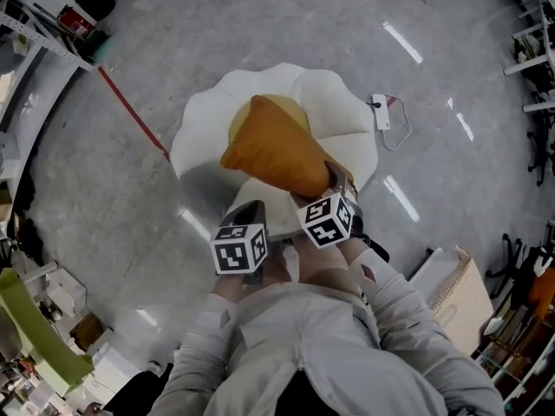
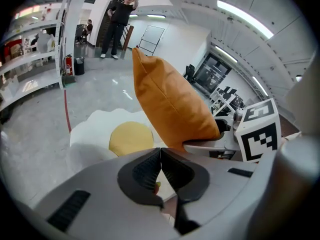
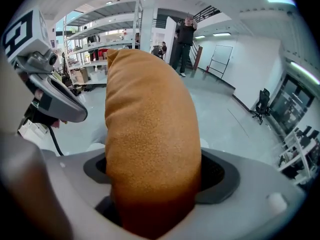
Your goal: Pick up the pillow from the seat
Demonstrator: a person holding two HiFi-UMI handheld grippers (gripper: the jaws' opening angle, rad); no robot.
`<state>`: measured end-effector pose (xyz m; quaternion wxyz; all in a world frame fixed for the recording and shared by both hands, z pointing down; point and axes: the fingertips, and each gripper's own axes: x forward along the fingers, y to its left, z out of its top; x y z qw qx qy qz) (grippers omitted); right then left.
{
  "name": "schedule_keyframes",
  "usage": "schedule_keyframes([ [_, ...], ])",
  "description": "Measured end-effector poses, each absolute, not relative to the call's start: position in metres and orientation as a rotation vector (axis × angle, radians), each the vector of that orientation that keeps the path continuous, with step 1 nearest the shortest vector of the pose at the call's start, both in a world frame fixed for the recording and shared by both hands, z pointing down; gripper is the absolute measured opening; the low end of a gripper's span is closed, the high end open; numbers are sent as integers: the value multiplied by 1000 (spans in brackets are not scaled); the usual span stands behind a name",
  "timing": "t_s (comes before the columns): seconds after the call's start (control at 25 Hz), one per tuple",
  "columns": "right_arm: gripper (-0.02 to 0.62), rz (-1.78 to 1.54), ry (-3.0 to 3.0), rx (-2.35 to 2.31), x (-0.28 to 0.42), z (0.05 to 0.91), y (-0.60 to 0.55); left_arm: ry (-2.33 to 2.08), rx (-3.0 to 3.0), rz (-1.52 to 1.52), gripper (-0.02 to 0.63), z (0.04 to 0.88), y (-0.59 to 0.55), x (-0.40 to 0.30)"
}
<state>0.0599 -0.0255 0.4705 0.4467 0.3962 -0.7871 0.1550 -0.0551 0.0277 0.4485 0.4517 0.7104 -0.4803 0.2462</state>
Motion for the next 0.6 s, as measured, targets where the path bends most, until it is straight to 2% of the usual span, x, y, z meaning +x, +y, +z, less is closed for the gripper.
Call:
schedule_keyframes([
  [0.6, 423, 510, -2035, 1190, 76, 411, 19, -1157, 1878, 632, 6, 410, 36, -51],
])
